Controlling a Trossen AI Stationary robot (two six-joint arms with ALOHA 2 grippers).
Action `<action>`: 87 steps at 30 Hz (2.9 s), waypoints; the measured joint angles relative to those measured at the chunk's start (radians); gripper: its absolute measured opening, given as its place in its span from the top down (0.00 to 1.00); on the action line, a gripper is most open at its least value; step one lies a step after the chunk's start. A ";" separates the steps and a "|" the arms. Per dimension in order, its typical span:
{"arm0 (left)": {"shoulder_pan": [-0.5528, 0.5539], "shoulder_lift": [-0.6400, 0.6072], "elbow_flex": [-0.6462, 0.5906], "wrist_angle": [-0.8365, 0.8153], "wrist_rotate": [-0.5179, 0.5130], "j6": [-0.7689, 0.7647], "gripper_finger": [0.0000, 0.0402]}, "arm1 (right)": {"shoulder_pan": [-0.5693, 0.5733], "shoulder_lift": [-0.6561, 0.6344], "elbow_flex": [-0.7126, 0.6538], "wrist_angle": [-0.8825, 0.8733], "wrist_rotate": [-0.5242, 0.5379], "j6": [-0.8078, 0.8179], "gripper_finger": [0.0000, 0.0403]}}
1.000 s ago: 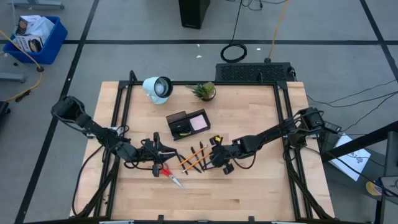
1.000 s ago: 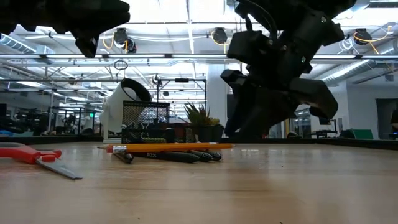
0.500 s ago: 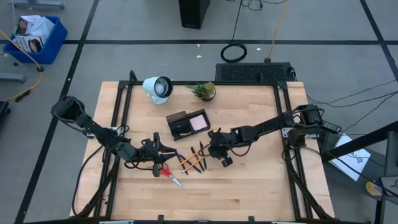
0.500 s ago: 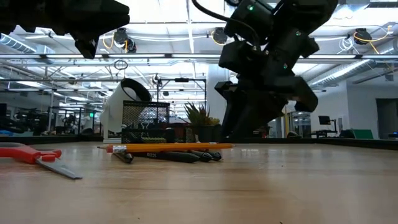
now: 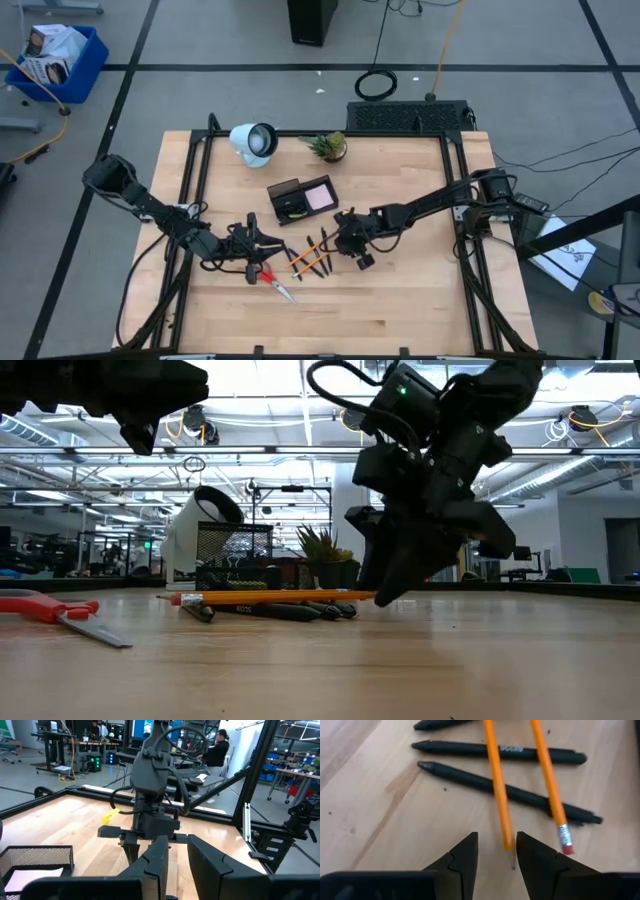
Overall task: Pick and place office supplies into organizer
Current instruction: Put the orange pencil into the black desk organizer
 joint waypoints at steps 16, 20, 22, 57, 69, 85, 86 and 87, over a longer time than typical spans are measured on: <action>0.000 0.000 0.000 0.001 0.000 0.001 0.81 | -0.002 0.000 -0.070 0.191 -0.028 0.032 0.69; 0.000 0.000 0.000 0.001 0.000 0.001 0.81 | -0.002 0.000 -0.070 0.204 -0.027 0.032 0.69; 0.000 0.000 0.000 0.001 0.000 0.001 0.81 | -0.002 0.000 -0.070 0.200 -0.027 0.032 0.70; 0.000 0.000 0.000 0.006 0.000 -0.022 0.81 | 0.002 0.001 -0.123 0.346 -0.027 0.185 0.94; 0.027 0.000 0.000 0.246 -0.136 0.040 0.81 | 0.026 0.001 -0.123 0.556 -0.008 0.400 0.94; -0.131 -0.113 0.000 0.109 -0.395 0.111 0.51 | 0.026 -0.006 -0.123 0.612 0.107 0.478 0.95; -0.154 -0.124 0.000 0.073 -0.432 0.124 0.49 | 0.026 -0.006 -0.123 0.613 0.108 0.474 0.94; -0.176 -0.132 0.000 0.041 -0.461 0.128 0.49 | 0.026 -0.006 -0.123 0.615 0.109 0.471 0.94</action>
